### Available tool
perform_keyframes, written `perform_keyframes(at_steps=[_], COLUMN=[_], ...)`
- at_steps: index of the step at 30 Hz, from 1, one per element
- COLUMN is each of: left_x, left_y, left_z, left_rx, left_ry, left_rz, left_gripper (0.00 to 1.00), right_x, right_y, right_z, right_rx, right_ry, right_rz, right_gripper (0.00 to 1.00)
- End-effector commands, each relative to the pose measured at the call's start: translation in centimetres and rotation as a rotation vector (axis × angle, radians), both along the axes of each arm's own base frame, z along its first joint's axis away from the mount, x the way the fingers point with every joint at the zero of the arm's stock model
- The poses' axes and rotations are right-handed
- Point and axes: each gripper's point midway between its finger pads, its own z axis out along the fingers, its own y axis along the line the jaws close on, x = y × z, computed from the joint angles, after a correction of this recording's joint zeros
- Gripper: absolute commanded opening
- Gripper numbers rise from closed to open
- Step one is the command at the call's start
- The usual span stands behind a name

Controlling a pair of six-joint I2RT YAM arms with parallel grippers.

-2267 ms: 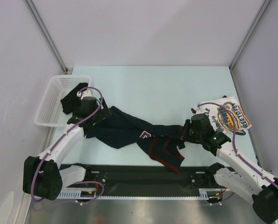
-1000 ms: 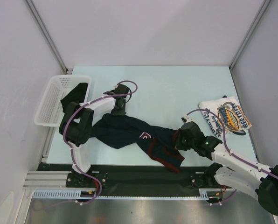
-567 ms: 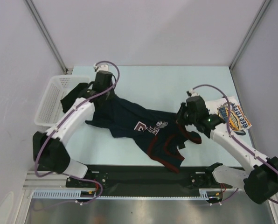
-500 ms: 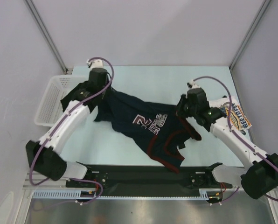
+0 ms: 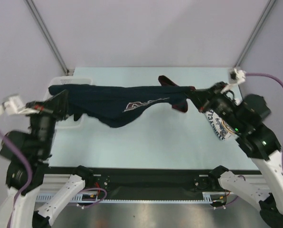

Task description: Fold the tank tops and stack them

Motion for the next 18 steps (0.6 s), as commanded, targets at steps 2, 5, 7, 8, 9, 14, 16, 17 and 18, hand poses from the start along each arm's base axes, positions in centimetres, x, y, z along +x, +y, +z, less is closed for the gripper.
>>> perform_keyframes(at_steps=[2, 5, 7, 8, 9, 14, 16, 17, 18], left_x=[-5.4, -7.9, -8.5, -8.5, -8.1, -4.0, -1.7, -0.3, 1.3], left_y=[1.8, 2.1, 2.0, 2.0, 1.8, 0.8, 0.3, -0.1, -0.3], left_z=[1.3, 1.2, 0.8, 0.6, -0.1, -4.3, -6.9, -8.2, -10.1], left_rx=[-0.056, -0.089, -0.103, -0.107, -0.109, -0.096, -0.092, -0.081, -0.078], left_ry=[-0.092, -0.117, -0.111, -0.107, -0.088, 0.059, 0.115, 0.153, 0.182], left_rz=[-0.028, -0.066, -0.085, -0.087, -0.087, -0.046, -0.018, -0.002, 0.026], left_gripper=[0.0, 0.0, 0.0, 0.0, 0.0, 0.0, 0.0, 0.0, 0.0], right_x=[-5.9, -8.7, -9.9, -10.3, -10.3, -5.4, -2.4, -0.8, 2.2], right_y=[-1.9, -3.0, -3.6, -3.9, -4.0, -2.1, -1.6, -1.3, 0.0], right_z=[4.6, 5.0, 4.9, 5.4, 5.1, 2.8, 1.1, 0.1, -2.2], right_rx=[0.078, 0.103, 0.111, 0.118, 0.107, -0.02, -0.093, -0.126, -0.179], right_ry=[-0.156, -0.156, -0.149, -0.156, -0.143, -0.005, 0.046, 0.069, 0.124], right_rz=[0.067, 0.095, 0.104, 0.1, 0.096, 0.045, -0.012, -0.034, -0.05], right_gripper=[0.0, 0.0, 0.0, 0.0, 0.0, 0.0, 0.0, 0.0, 0.0])
